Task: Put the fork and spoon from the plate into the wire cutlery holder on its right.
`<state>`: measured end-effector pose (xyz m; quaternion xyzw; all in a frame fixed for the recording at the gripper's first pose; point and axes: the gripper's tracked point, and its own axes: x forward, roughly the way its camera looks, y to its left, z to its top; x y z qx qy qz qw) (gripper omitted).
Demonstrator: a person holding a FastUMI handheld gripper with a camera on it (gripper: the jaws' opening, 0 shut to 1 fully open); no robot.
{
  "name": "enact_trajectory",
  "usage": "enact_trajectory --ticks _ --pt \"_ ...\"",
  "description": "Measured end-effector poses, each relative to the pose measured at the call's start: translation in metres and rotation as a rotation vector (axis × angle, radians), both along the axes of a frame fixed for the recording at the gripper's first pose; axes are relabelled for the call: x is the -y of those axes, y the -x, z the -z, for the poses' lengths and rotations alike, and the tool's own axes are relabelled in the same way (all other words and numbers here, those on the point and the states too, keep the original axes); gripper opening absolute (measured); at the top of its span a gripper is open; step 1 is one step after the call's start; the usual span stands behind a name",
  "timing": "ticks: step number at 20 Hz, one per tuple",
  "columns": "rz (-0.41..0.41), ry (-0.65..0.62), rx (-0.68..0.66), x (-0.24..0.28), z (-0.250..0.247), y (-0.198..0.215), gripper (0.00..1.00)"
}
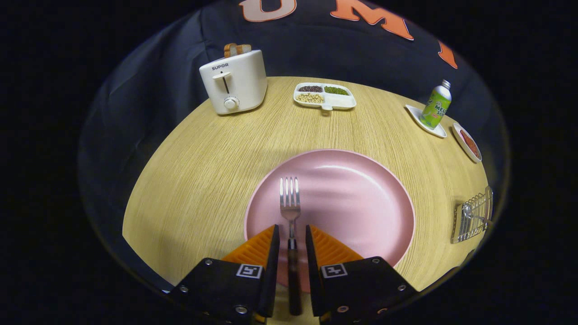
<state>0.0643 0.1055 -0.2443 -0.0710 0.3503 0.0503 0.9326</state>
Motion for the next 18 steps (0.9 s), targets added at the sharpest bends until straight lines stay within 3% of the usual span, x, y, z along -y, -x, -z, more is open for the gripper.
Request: enact_trajectory --ticks 3,18 --pt "-0.006 -0.005 0.01 0.001 -0.004 0.0 0.04" --pt "0.033 -0.054 0.022 0.088 -0.074 0.032 0.03"
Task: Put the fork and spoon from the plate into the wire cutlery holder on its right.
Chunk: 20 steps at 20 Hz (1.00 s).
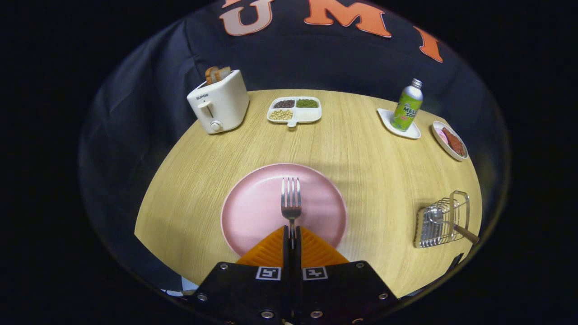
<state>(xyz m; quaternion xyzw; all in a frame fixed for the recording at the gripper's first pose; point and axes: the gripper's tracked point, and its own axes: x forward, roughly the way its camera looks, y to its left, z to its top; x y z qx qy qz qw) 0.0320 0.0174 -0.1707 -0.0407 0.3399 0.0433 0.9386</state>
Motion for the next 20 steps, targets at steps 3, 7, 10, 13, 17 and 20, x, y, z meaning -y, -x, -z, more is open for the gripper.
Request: enact_trajectory --ticks 3,7,10,13,17,20 --pt "0.012 0.022 0.002 0.027 -0.013 0.007 0.03" --pt "0.047 0.031 -0.011 0.067 -0.029 0.02 0.03" --pt "0.071 0.01 -0.041 0.093 -0.038 0.031 0.03" --pt "0.102 0.031 -0.062 0.126 -0.044 0.042 0.03" --pt "0.132 0.046 -0.099 0.158 -0.051 0.051 0.03" --pt "0.147 0.08 -0.122 0.18 -0.057 0.055 0.03"
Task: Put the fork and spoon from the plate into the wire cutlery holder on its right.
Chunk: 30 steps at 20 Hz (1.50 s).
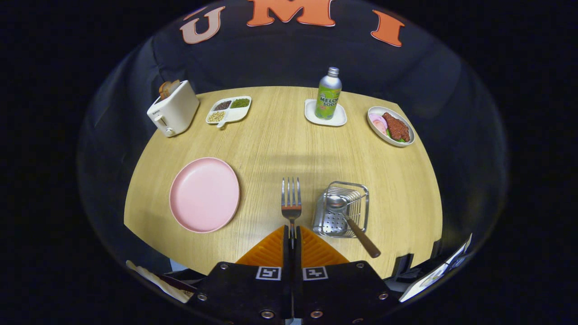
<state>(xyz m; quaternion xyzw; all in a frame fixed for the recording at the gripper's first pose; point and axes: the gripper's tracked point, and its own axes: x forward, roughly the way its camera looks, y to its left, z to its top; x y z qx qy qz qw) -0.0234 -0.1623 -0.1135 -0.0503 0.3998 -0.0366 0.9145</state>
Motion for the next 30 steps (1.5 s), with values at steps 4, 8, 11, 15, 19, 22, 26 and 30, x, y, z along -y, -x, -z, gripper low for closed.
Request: enact_trajectory --ticks 4,8,11,15,19,22,26,30 --pt "0.016 0.029 -0.042 0.015 -0.002 -0.002 0.03" --pt "0.036 0.061 -0.101 0.037 -0.005 0.0 0.03" --pt "0.033 0.095 -0.139 0.049 -0.005 -0.005 0.03" --pt "0.021 0.138 -0.204 0.065 -0.003 -0.014 0.03" --pt "0.007 0.183 -0.281 0.074 0.009 -0.018 0.03" --pt "-0.002 0.182 -0.326 0.073 0.019 -0.023 0.03" --pt "-0.021 0.193 -0.378 0.07 0.032 -0.029 0.03" --pt "-0.025 0.199 -0.4 0.07 0.037 -0.033 0.04"
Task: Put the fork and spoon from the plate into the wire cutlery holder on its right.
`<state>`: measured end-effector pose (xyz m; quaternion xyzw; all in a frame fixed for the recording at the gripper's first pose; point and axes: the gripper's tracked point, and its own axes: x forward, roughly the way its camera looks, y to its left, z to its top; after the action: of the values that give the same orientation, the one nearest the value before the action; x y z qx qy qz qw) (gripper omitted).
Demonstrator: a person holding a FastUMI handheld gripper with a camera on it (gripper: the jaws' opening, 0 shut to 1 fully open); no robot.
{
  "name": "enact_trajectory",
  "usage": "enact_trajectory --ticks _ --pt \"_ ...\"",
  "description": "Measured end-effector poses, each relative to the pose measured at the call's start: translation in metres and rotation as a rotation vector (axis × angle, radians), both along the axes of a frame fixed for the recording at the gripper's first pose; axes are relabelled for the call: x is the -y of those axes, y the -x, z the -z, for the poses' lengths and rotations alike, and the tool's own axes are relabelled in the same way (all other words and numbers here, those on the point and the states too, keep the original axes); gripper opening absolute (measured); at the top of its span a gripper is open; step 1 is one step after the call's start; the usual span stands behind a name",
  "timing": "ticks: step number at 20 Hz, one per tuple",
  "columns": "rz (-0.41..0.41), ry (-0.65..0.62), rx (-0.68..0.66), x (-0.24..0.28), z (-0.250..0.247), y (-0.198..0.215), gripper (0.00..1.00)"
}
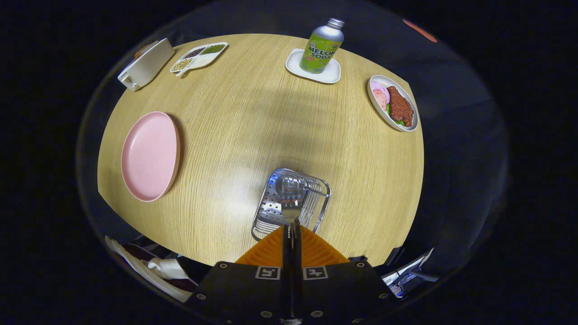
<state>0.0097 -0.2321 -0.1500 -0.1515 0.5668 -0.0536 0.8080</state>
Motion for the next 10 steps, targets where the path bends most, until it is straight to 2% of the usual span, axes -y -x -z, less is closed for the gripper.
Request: enact_trajectory --ticks 4,6,7,8,10 --pt "-0.009 -0.015 0.028 -0.009 -0.003 -0.006 0.09" --pt "-0.022 -0.02 0.043 -0.01 -0.007 -0.004 0.18" --pt "-0.023 -0.02 0.058 -0.011 -0.01 -0.005 0.37" --pt "-0.024 -0.025 0.081 -0.012 -0.012 -0.005 0.41" --pt "-0.015 -0.048 0.145 -0.018 -0.023 -0.007 0.56"
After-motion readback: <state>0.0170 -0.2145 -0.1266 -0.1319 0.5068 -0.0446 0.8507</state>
